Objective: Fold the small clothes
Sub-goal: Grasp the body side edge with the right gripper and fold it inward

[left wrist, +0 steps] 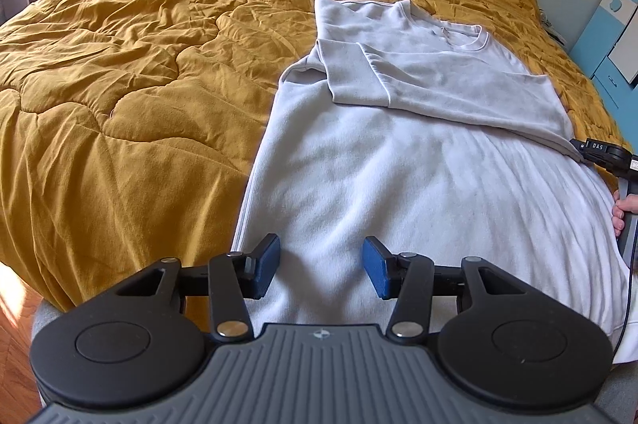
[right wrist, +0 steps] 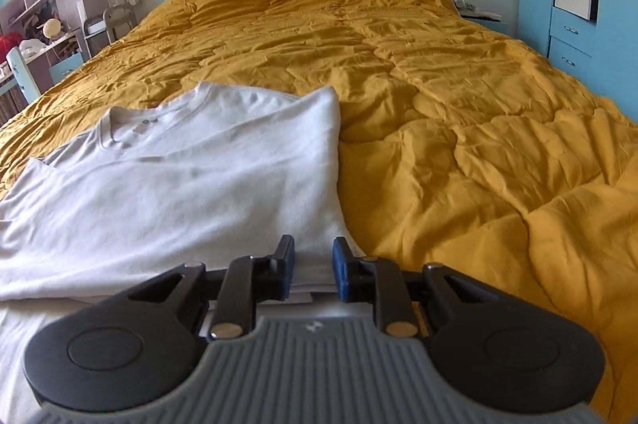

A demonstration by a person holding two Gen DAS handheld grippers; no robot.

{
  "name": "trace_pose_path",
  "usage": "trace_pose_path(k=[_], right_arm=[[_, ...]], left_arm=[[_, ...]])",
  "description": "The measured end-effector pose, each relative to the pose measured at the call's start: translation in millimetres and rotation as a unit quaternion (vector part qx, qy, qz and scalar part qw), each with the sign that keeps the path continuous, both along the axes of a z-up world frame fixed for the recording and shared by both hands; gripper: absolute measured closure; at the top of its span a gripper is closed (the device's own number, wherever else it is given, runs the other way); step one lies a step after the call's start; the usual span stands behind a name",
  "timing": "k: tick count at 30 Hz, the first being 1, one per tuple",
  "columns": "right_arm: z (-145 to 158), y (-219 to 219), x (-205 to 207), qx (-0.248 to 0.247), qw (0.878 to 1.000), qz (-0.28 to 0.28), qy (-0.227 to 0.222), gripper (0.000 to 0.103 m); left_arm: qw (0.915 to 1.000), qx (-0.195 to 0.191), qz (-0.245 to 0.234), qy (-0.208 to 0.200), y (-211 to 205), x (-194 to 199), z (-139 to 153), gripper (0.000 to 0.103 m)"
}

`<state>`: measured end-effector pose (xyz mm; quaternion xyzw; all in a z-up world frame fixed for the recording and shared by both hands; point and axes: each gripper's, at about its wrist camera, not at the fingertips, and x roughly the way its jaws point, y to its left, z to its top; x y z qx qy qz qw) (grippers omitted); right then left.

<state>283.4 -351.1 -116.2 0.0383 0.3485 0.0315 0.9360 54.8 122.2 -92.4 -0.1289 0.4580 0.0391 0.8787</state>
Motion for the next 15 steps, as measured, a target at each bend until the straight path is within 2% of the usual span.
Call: trace_pose_path(k=[2,5,6,7,10,12,14,15], right_arm=[[-4.7,-9.2,-0.2,0.004,1.000,-0.031,0.002,0.103],[-3.2,-14.7,-3.4,-0.028,0.996,-0.081,0.001,0.103],[-1.9,-16.3,-4.7,-0.043,0.994,-0.097,0.002,0.091],[1.2,-21.1,-7.5,-0.041,0.993,-0.108,0.000,0.091],[16.6,-40.4,-26.8,0.030,0.992,-0.120,-0.032,0.087],[29.2,-48.8,-39.9,0.051,0.989,-0.129,-0.046,0.080],[43.5,-55.6,-55.5,0.072,0.987,-0.133,-0.057,0.078],[51.1,-59.0,-64.9,0.088,0.986,-0.130,-0.064,0.073]], left_arm=[[1.0000,-0.008,0.005,0.002,2.8,-0.1,0.3,0.046],[0.9996,-0.021,0.019,0.008,5.3,1.3,2.0,0.046],[0.9995,-0.023,0.022,0.007,5.5,1.0,3.2,0.046],[0.9994,-0.024,0.023,0.006,5.5,0.4,4.3,0.046],[0.9995,-0.023,0.022,0.003,4.8,-1.6,8.0,0.046],[0.9993,-0.028,0.025,-0.004,5.7,-4.0,13.1,0.046],[0.9990,-0.031,0.027,-0.020,5.9,-8.0,20.3,0.046],[0.9987,-0.027,0.028,-0.035,5.2,-11.4,25.9,0.046]])
